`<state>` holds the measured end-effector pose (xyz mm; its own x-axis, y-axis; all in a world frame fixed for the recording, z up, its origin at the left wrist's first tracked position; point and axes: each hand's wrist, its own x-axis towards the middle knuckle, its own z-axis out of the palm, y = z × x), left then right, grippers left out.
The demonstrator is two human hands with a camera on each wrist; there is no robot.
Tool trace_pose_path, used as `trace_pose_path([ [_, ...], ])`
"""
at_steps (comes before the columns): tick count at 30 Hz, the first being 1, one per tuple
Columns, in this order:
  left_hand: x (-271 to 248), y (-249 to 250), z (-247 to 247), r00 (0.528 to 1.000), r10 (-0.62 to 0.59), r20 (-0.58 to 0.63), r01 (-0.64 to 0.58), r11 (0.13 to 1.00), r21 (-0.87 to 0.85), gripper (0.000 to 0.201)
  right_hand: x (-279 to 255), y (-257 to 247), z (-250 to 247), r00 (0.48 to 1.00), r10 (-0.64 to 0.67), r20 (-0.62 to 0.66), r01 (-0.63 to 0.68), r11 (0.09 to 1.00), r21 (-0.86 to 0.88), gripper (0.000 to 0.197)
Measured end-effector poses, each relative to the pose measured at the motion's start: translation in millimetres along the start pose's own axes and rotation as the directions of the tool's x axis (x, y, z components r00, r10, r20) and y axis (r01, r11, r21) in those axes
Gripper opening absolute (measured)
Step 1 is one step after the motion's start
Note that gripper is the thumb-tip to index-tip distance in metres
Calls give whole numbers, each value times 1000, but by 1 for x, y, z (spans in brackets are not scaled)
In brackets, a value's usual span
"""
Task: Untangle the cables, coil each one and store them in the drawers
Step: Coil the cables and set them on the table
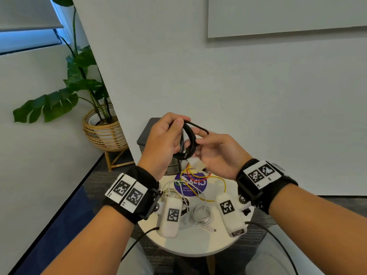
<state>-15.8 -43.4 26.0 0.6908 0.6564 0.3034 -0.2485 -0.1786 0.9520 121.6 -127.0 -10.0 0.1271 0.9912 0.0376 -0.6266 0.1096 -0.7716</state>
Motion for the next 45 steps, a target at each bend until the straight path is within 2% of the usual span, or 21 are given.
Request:
trace_pose_path([
  [2,-1,-2,1,1000,5,10,-5,1000,16,21,1,3,8,1000,14,21,-13,999,-48,39],
  [4,-3,-4,3,1000,7,6,-7,999,42,21,2,4,16,999,-37,-22,32,976,-214,32],
  [10,2,-18,-5,993,91,-79,-77,982,174,20,-1,5,29,977,-144,-159,46,864,-502,61],
  [12,4,-17,-7,990,102,-94,-84,980,183,20,-1,2,31,970,-175,-170,28,772,-634,57],
  [16,6,-13,-10,985,136,-106,-101,953,287,21,-1,-11,34,976,-144,-160,-62,527,-848,39],
  [19,6,-13,-14,983,142,-119,-99,945,313,24,-3,-20,40,980,-183,-83,-20,323,-946,38],
  [20,7,-12,-16,980,146,-136,-97,944,315,25,-4,-22,40,983,-173,-56,-5,284,-959,45],
  [23,12,-10,-29,961,153,-231,-82,953,293,28,-12,-26,33,999,-50,-1,15,315,-949,71],
  [25,13,-11,-34,961,124,-245,-50,957,287,27,-17,-26,20,1000,-6,8,10,280,-960,70],
  [29,4,-17,-24,988,91,-126,-34,917,397,28,-21,-26,8,996,76,-45,-54,114,-992,56],
  [31,2,-17,-20,993,83,-79,-43,907,420,28,-18,-24,13,996,44,-77,-83,162,-983,56],
  [33,2,-15,-18,994,100,-47,-70,900,431,28,-14,-23,24,996,-19,-90,-81,282,-956,62],
  [36,3,-10,-17,990,141,-20,-116,881,459,28,-11,-25,41,994,22,-104,-103,442,-891,77],
  [38,6,-8,-18,989,144,-12,-124,891,437,28,-10,-25,50,992,-9,-127,-110,442,-890,67],
  [41,6,-8,-18,991,130,11,-121,891,438,28,-3,-15,53,976,-182,-118,-59,300,-952,33],
  [42,5,-9,-17,992,127,23,-124,891,437,28,-1,-11,50,969,-221,-112,-46,285,-957,24],
  [45,3,-10,-17,992,119,36,-123,899,420,25,4,-3,37,959,-251,-132,-32,367,-930,17],
])
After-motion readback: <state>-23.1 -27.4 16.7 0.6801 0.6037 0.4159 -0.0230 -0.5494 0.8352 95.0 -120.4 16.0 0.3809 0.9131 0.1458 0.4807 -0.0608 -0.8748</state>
